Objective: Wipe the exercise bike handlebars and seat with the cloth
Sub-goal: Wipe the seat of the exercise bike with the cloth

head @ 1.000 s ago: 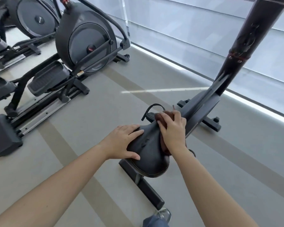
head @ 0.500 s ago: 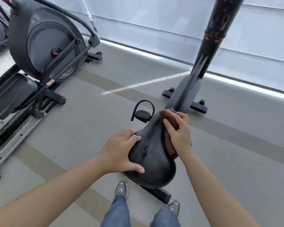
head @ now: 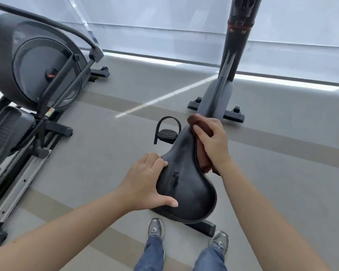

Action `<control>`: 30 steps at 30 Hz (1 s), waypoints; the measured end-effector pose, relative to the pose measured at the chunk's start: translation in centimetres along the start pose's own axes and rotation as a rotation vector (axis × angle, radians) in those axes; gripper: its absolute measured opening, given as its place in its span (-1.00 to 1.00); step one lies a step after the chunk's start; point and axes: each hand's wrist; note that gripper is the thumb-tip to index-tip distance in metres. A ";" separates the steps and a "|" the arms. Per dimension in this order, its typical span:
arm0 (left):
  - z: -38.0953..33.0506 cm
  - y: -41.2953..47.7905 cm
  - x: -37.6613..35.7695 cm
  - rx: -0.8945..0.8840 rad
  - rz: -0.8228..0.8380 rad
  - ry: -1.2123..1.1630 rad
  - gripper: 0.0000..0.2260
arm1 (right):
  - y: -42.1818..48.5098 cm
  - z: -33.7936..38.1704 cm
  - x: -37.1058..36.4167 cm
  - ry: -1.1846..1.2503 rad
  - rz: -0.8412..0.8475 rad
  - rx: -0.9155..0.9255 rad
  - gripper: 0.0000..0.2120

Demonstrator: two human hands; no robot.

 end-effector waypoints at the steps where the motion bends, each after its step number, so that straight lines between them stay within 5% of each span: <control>1: 0.0 0.0 -0.1 0.001 0.000 0.001 -0.16 | -0.5 -0.1 0.4 -0.014 0.042 0.002 -0.70; 5: 0.3 0.1 -0.2 -0.012 0.001 -0.005 -0.17 | -7.7 -1.0 4.3 -0.065 0.303 -0.016 -0.69; 11: 0.5 0.3 -0.1 -0.048 -0.019 -0.020 -0.20 | -9.0 0.0 4.4 -0.108 0.263 -0.071 -0.70; 19: 1.1 0.6 -0.4 -0.108 -0.043 -0.028 -0.24 | -9.2 1.6 2.8 -0.087 0.101 -0.140 -0.70; 26: 1.7 1.0 -0.6 -0.174 0.002 -0.007 -0.26 | -18.3 1.0 -3.3 -0.009 -0.714 -0.234 -0.61; 28: 1.7 1.0 -0.6 -0.170 0.009 -0.005 -0.25 | -17.1 1.0 -2.5 -0.038 -0.671 -0.237 -0.62; 30: 1.7 1.3 -0.6 -0.171 0.003 -0.002 -0.24 | -14.5 1.4 0.0 -0.098 -0.422 -0.243 -0.69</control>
Point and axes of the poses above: each hand's wrist, its own y-axis towards the middle knuckle, its own x-axis out of the back of the hand, z = x × y, and after that the axes turned 4 degrees about -y, right-handed
